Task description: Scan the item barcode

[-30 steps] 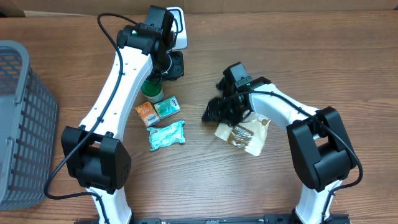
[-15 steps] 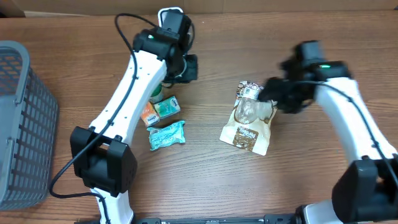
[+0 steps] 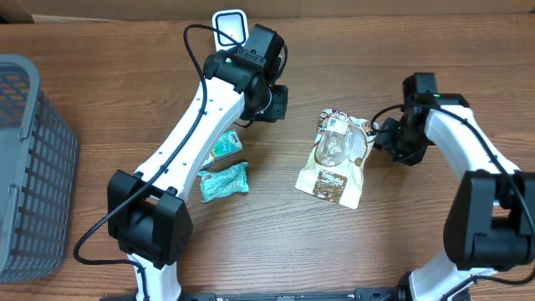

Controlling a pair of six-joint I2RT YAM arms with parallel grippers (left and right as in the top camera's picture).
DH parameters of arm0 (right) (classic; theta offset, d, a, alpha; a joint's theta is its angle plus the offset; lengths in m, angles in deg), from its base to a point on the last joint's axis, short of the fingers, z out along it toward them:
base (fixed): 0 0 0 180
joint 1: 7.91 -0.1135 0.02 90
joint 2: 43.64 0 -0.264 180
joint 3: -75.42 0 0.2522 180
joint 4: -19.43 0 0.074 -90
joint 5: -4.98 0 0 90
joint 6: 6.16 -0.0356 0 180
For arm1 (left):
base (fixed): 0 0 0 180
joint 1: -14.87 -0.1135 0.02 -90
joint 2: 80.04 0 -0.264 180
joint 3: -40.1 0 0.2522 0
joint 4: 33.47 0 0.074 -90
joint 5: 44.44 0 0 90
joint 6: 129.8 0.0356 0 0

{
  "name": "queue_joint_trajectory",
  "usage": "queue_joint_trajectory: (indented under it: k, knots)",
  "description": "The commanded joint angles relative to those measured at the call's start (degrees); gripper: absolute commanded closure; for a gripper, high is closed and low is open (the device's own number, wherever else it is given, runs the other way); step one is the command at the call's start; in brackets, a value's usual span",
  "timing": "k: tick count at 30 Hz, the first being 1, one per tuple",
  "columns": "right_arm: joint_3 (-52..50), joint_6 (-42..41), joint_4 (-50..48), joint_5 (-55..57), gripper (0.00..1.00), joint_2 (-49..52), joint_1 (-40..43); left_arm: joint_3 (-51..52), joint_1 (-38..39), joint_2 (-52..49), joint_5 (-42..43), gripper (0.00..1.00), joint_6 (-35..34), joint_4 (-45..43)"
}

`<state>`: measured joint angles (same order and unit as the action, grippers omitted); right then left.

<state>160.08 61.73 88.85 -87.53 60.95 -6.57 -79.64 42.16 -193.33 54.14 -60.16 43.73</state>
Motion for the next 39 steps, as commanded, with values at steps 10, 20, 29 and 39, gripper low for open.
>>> queue_joint_trajectory:
  k: [10, 20, 29, 39]
  knots:
    - [-0.42, 4.87, -6.56, 0.79, 0.46, 3.23, -12.63, 0.61, 0.17, 0.13, 1.44, 0.96, 1.14, 0.81]
    - [-0.42, 9.09, -9.33, -4.59, 0.45, 3.23, -18.38, 0.61, 0.17, 0.13, 1.38, 0.96, 1.14, 0.83]
    - [5.14, 9.46, -3.87, -10.49, 0.46, 2.62, -14.78, 0.63, 0.17, 0.13, 1.33, 0.96, 1.14, 0.5]
    - [4.76, 1.07, -0.59, 11.58, 0.46, 2.91, -7.8, 1.46, 0.17, 0.13, 1.36, 0.96, 1.11, -1.6]
